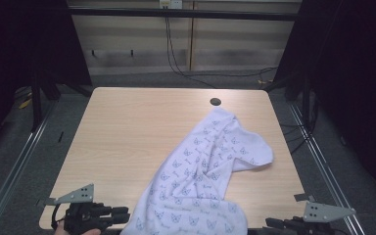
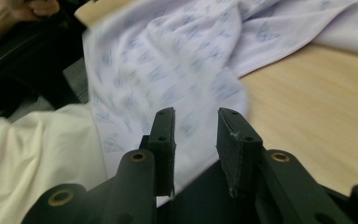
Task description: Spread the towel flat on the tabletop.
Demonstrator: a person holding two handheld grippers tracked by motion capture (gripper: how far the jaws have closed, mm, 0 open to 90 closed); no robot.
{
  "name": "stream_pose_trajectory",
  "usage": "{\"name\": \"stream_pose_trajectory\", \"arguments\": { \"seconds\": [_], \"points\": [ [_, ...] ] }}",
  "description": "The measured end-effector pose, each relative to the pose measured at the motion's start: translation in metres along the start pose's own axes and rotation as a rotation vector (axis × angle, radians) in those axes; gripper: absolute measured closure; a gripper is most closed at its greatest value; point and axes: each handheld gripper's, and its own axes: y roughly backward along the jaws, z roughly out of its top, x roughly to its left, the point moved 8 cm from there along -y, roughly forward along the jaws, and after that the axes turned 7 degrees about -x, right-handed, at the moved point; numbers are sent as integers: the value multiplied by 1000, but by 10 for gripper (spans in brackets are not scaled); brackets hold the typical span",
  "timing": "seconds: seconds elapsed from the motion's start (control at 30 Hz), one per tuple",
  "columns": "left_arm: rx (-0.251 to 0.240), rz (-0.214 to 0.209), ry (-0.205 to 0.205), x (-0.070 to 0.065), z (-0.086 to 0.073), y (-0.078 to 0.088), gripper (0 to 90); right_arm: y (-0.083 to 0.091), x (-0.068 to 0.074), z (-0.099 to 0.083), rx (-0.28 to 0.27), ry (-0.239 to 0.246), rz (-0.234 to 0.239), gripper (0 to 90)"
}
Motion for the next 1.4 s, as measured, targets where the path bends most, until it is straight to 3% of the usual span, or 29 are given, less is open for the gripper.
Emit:
{"name": "stream_pose_trajectory", "arguments": {
  "seconds": [0.03, 0.07, 0.1, 0.13, 0.17, 0.23, 0.27, 0.3, 0.33, 0.37, 0.4, 0.43, 0.47, 0.6, 0.63, 0.8, 0.83, 0.87, 0.9, 0.93, 1.0, 1.07, 1.1, 1.13, 1.2, 1.23, 1.3, 1.33, 1.4],
  "points": [
    [0, 0, 0, 0, 0, 0, 704, 0, 0, 0, 0, 0, 0, 680],
    [2, 22, 7, 16, 6, -8, 704, -12, -16, 3, -9, 2, -38, 679],
    [2, 22, 7, 16, 6, -8, 698, -12, -16, 3, -9, 2, -38, 679],
    [22, 40, 16, 29, 10, -17, 677, -32, -31, 6, -9, -1, -36, 677],
    [30, 53, 20, 36, 14, -24, 677, -32, -31, 6, -9, -1, -36, 677],
    [36, 71, 11, 57, 25, -42, 642, -65, -50, 14, 20, 28, -51, 681],
    [35, 77, 21, 69, 33, -55, 642, -65, -50, 14, 20, 28, -51, 681],
    [41, 97, 8, 77, 39, -65, 612, -90, -62, 23, 42, 61, -63, 681],
    [58, 110, -4, 86, 48, -82, 608, -97, -66, 27, 39, 61, -62, 679],
    [58, 110, -4, 86, 48, -82, 594, -97, -66, 27, 39, 61, -62, 679],
    [74, 145, -47, 95, 57, -100, 570, -117, -77, 36, 50, 82, -82, 665],
    [74, 145, -47, 95, 57, -100, 567, -126, -82, 38, 65, 85, -83, 662],
    [63, 165, -30, 106, 64, -116, 544, -138, -86, 40, 76, 83, -79, 654],
    [77, 197, -40, 117, 67, -134, 527, -157, -93, 39, 120, 98, -92, 620],
    [82, 193, -19, 120, 67, -142, 515, -167, -95, 37, 142, 115, -114, 578],
    [152, 209, -43, 124, 60, -162, 528, -174, -93, 30, 165, 180, -142, 548],
    [145, 213, -55, 123, 61, -166, 686, -175, -90, 28, 173, 237, -174, 571],
    [172, 234, -86, 122, 60, -167, 757, -175, -89, 28, 175, 236, -174, 621],
    [172, 234, -86, 122, 60, -167, 829, -175, -89, 28, 175, 236, -174, 621],
    [179, 231, -111, 120, 59, -166, 880, -173, -87, 27, 165, 230, -171, 787],
    [190, 251, -109, 123, 58, -159, 885, -171, -88, 26, 176, 224, -165, 856],
    [150, 268, -55, 130, 57, -137, 886, -165, -91, 25, 180, 177, -160, 868],
    [150, 268, -55, 130, 57, -137, 886, -165, -91, 25, 180, 177, -160, 868],
    [131, 279, -40, 132, 53, -117, 886, -156, -99, 24, 176, 161, -181, 870],
    [127, 285, -37, 132, 50, -107, 886, -149, -103, 23, 167, 145, -192, 870],
    [120, 288, -23, 131, 46, -97, 886, -135, -111, 24, 140, 113, -208, 872],
    [111, 296, -3, 128, 35, -78, 886, -120, -117, 25, 125, 112, -248, 871],
    [87, 297, 6, 123, 30, -68, 886, -120, -117, 25, 125, 112, -248, 871],
    [70, 243, 6, 103, 23, -55, 885, -107, -122, 27, 93, 91, -260, 871]
  ]
}}
